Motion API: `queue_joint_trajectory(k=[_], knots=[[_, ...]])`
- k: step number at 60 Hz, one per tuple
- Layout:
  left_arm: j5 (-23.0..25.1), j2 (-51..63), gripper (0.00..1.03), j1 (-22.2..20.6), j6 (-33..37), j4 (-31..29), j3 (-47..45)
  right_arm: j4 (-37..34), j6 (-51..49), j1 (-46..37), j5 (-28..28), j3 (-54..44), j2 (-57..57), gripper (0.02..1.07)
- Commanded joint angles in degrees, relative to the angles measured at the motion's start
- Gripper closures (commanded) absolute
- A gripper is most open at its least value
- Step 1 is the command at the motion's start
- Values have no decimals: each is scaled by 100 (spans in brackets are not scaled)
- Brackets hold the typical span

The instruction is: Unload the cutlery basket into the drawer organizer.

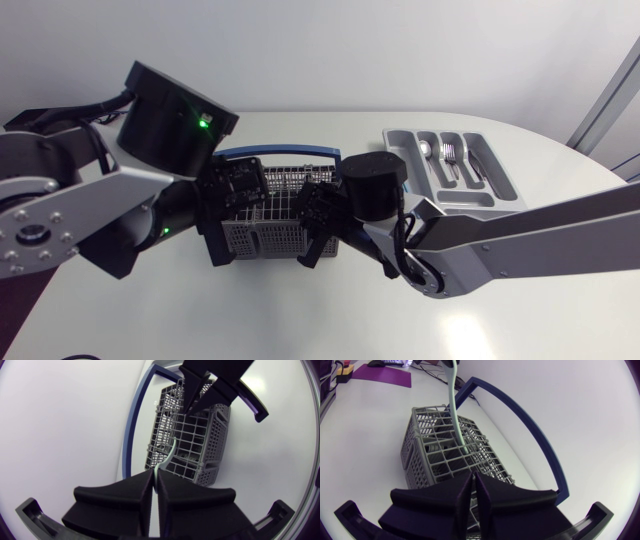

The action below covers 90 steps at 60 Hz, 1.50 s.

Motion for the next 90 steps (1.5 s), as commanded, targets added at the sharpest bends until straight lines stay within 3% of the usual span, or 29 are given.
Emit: queue_joint_trajectory(k=[1, 37, 63, 90], knots=[[52, 176, 100, 109, -214, -139, 361, 105, 118, 30, 42, -34, 3, 95], [861, 712, 100, 460, -1708, -1783, 1688, 157, 101, 47, 50, -95, -6, 95], [878, 607, 100, 706, -1743, -2222, 2426, 157, 92, 56, 50, -104, -14, 95], [1010, 413, 100, 750, -1875, -2442, 2540, 113, 65, 56, 68, -148, -454, 95]])
